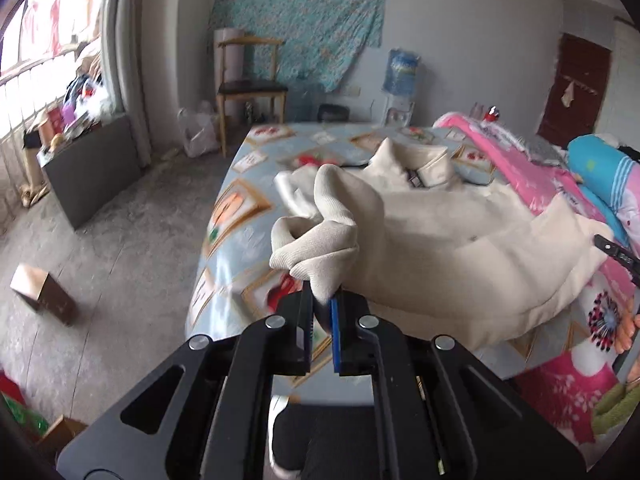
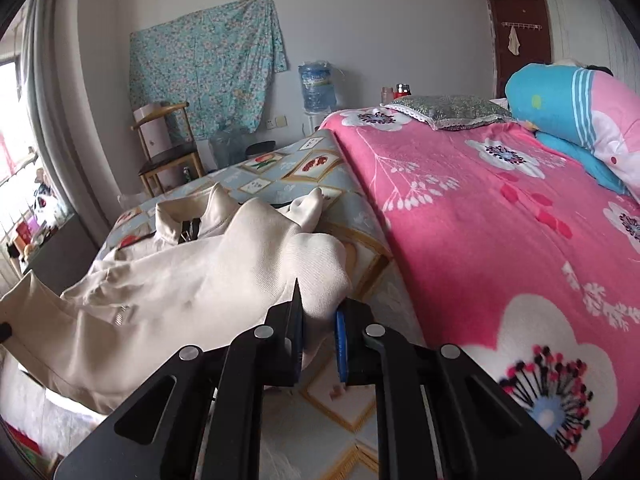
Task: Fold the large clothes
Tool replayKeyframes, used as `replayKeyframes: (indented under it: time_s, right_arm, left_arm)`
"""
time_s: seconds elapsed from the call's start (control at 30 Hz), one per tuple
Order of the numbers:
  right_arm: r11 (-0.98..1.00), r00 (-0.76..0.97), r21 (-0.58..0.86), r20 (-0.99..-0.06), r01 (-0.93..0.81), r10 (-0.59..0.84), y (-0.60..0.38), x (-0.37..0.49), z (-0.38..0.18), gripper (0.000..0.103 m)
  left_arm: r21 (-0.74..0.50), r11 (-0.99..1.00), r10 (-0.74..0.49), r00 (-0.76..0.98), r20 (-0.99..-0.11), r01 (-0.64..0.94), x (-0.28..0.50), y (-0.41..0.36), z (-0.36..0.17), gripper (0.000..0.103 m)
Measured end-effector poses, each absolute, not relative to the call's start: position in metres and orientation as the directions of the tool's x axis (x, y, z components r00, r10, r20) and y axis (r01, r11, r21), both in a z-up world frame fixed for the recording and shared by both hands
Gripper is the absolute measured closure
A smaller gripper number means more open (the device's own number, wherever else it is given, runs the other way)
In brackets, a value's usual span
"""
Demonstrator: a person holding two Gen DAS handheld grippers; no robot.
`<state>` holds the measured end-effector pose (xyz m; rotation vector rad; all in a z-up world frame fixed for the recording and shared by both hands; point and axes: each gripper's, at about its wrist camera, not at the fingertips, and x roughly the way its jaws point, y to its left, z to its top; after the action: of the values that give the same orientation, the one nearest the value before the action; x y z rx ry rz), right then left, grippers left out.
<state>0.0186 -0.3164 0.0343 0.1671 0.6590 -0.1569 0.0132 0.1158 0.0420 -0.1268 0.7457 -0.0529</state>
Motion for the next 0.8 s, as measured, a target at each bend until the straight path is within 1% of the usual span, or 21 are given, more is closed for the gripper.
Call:
replayKeyframes:
  time_s: [0.07,0.1,0.13,0.17,0.2,0.23,0.27,0.33,0.37,0.43,0.5,0.53,0.57,0.6,0.63,0.67,0.7,0.73,0.8]
  right_arm:
    - [0.978,0.725,0.09,-0.684,0.19,-0.078,-0.321,0.02,0.011,0.085]
    - [0.975,0.687,0.104,-0.724,0.197,-0.061,-0.328,0.024,-0.004,0.078]
    - [0.97,0.641,0.113,-0.766,0.216,-0.053,-0.336,0.028,-0.016,0.075]
    - [0.958,0.586,0.102,-0.807,0.266,-0.077,-0.348,0.031,-0.028,0.073]
    - [0.945,0.567,0.138,-0.822,0.298,-0.059,-0.362,0.029,-0.031,0.069]
    - [0.926,0.579,0.204,-0.815,0.318,-0.019,-0.375,0.024,-0.027,0.063]
    - [0.912,0.597,0.236,-0.802,0.335,-0.011,-0.383,0.019,-0.02,0.061]
    - [0.906,0.623,0.212,-0.779,0.367,-0.069,-0.391,0.011,-0.001,0.058]
    - [0.909,0.632,0.208,-0.771,0.361,-0.075,-0.39,0.01,0.005,0.058]
    - [0.92,0.658,0.25,-0.753,0.301,-0.011,-0.376,0.012,0.017,0.058]
    - [0.943,0.659,0.275,-0.747,0.187,0.087,-0.344,0.024,0.023,0.057]
    - [0.955,0.646,0.27,-0.752,0.121,0.131,-0.322,0.03,0.024,0.054]
    - [0.965,0.619,0.261,-0.763,0.029,0.187,-0.294,0.038,0.023,0.052]
    - [0.965,0.585,0.257,-0.775,-0.058,0.241,-0.267,0.046,0.02,0.051]
    - [0.958,0.545,0.252,-0.788,-0.138,0.286,-0.241,0.053,0.017,0.05]
    - [0.947,0.5,0.236,-0.806,-0.218,0.316,-0.212,0.06,0.013,0.049]
    - [0.94,0.475,0.208,-0.821,-0.27,0.318,-0.185,0.061,0.008,0.049]
    - [0.935,0.459,0.163,-0.836,-0.314,0.3,-0.161,0.065,0.002,0.049]
    - [0.926,0.451,0.126,-0.844,-0.355,0.288,-0.132,0.067,-0.005,0.049]
  left_arm:
    - [-0.173,0.985,-0.112,0.667,-0.736,-0.026,0.012,0.133,0.012,0.085]
    - [-0.199,0.979,-0.127,0.636,-0.761,-0.043,0.013,0.14,-0.002,0.079]
    - [-0.224,0.973,-0.142,0.602,-0.786,-0.063,0.014,0.147,-0.018,0.076]
    - [-0.22,0.972,-0.129,0.584,-0.802,-0.087,0.012,0.152,-0.028,0.07]
    - [-0.201,0.973,-0.099,0.579,-0.809,-0.114,0.006,0.156,-0.034,0.069]
    - [-0.189,0.973,-0.076,0.589,-0.804,-0.133,0.0,0.162,-0.035,0.068]
    - [-0.205,0.97,-0.085,0.603,-0.793,-0.133,-0.006,0.166,-0.034,0.064]
    - [-0.203,0.963,-0.044,0.644,-0.764,-0.175,-0.019,0.179,-0.026,0.064]
    - [-0.208,0.962,-0.042,0.656,-0.753,-0.177,-0.018,0.181,-0.021,0.064]
    - [-0.223,0.961,-0.055,0.678,-0.733,-0.162,-0.016,0.18,-0.013,0.064]
    - [-0.224,0.969,-0.094,0.687,-0.721,-0.102,-0.006,0.164,-0.006,0.064]
    - [-0.216,0.975,-0.117,0.686,-0.718,-0.06,-0.001,0.152,-0.004,0.064]
    - [-0.212,0.977,-0.141,0.68,-0.72,-0.022,0.006,0.139,-0.005,0.063]
    - [-0.206,0.978,-0.166,0.664,-0.729,0.019,0.015,0.125,-0.007,0.058]
    - [-0.191,0.981,-0.174,0.648,-0.741,0.044,0.022,0.111,-0.01,0.056]
    - [-0.145,0.987,-0.152,0.631,-0.761,0.062,0.032,0.097,-0.015,0.054]
    - [-0.095,0.993,-0.117,0.622,-0.775,0.068,0.039,0.087,-0.02,0.054]
    - [-0.06,0.995,-0.094,0.617,-0.781,0.075,0.043,0.079,-0.024,0.054]
    - [-0.013,0.997,-0.058,0.601,-0.797,0.079,0.056,0.07,-0.037,0.054]
